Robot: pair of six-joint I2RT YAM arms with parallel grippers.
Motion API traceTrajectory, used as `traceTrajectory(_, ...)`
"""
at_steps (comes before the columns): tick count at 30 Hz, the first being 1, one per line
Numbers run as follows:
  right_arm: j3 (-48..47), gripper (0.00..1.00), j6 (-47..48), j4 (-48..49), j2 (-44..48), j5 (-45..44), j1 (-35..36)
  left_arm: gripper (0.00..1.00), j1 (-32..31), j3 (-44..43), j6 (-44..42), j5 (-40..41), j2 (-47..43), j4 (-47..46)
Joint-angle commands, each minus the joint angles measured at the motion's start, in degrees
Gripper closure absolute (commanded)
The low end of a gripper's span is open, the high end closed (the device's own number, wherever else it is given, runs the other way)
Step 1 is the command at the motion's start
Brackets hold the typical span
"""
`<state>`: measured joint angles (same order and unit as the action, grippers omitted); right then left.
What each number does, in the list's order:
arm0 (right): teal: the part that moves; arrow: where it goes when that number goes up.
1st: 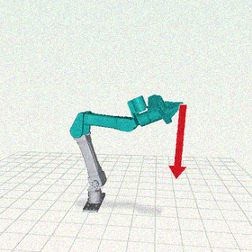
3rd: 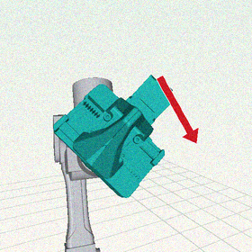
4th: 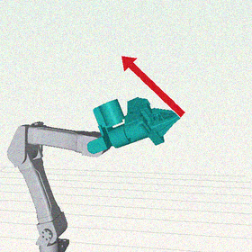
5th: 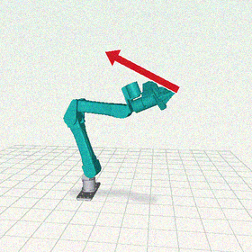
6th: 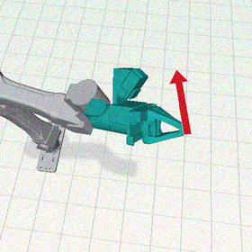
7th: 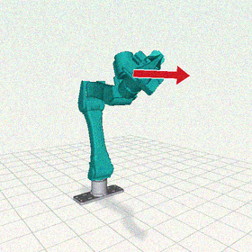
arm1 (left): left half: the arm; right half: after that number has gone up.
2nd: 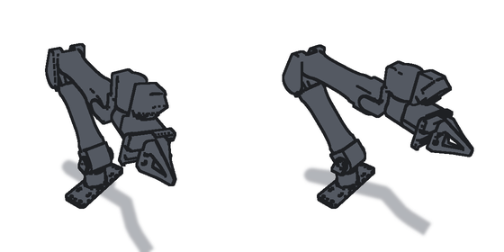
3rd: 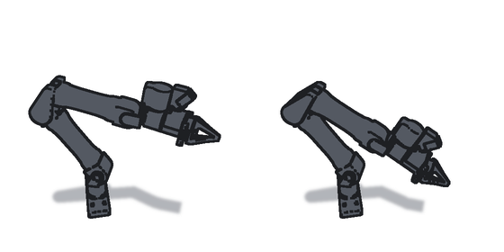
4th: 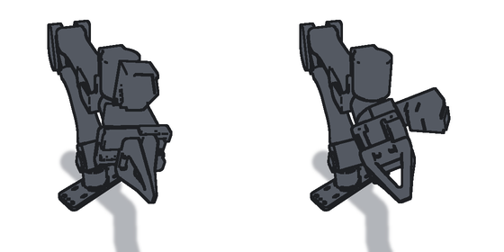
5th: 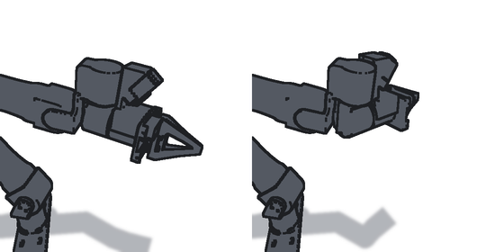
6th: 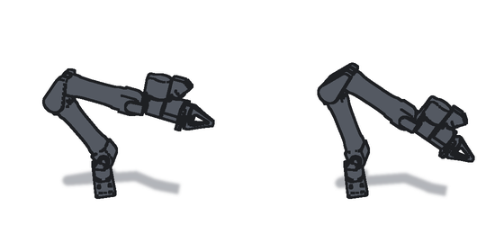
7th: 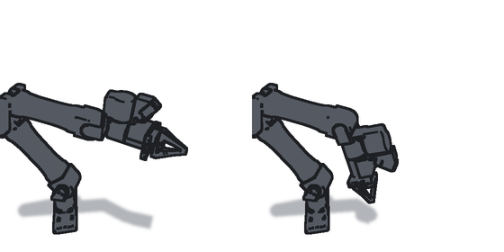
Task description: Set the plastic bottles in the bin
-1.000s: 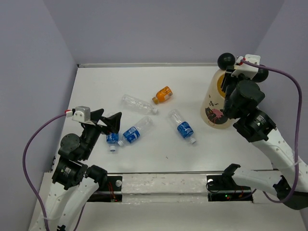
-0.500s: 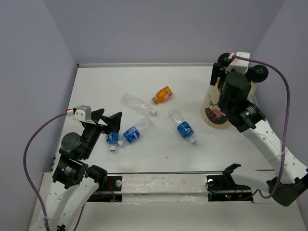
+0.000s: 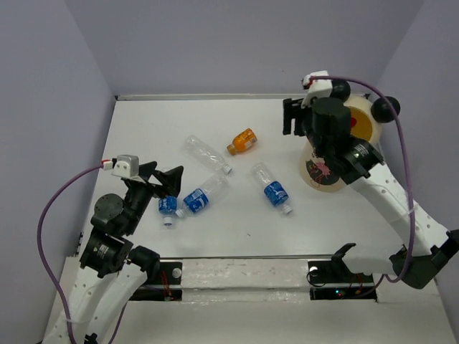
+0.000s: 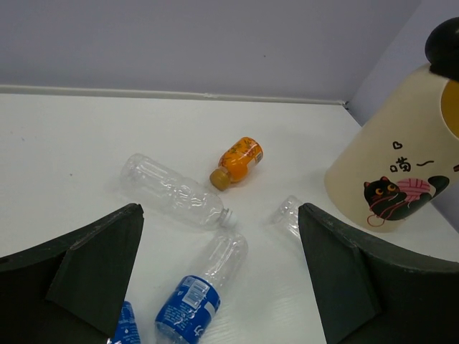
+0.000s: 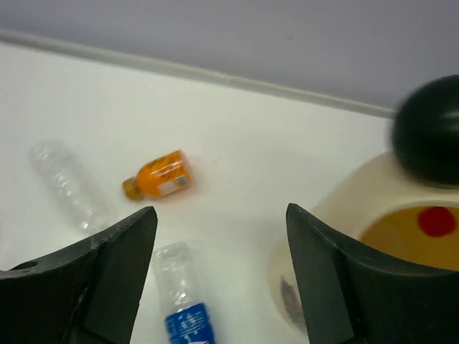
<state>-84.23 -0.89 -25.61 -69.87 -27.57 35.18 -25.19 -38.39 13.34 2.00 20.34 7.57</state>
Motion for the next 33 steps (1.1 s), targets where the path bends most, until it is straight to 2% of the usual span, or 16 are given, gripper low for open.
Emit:
traceTrajectory(1, 4.1, 0.17, -1.2, -5.5, -4.4, 12.1, 5.2, 0.01, 0.1, -2.0, -0.6, -0.1, 0.8, -2.0)
traceTrajectory(3, 6.5, 0.09, -2.0, -6.6, -6.5, 15.5, 5.7, 0.01, 0.1, -2.0, -0.6, -0.1, 0.8, -2.1)
traceTrajectory(6, 9.0, 0.03, -3.5, -7.9, -9.7, 16.4, 5.7, 0.01, 0.2, -2.0, -0.6, -0.2, 0.8, -2.1)
traceTrajectory(10, 10.7, 0.0, -4.7, -9.4, -14.3, 20.4, 5.7, 0.01, 0.2, -2.0, -0.6, -0.2, 0.8, -2.0)
traceTrajectory(17, 8.1, 0.0, -4.3, -9.0, -26.0, 20.9, 5.7, 0.01, 0.3, -1.9, -0.6, -0.4, 0.4, -1.9)
traceTrajectory(21, 5.4, 0.0, -4.1, -8.7, -31.5, 18.0, 5.1, 0.01, 0.3, -2.0, -0.7, -0.4, 0.0, -1.9)
traceTrajectory(33, -0.7, 0.05, -1.0, -8.7, -43.2, 13.7, 4.0, 0.01, 0.3, -1.9, -0.7, -1.1, -0.8, -2.0)
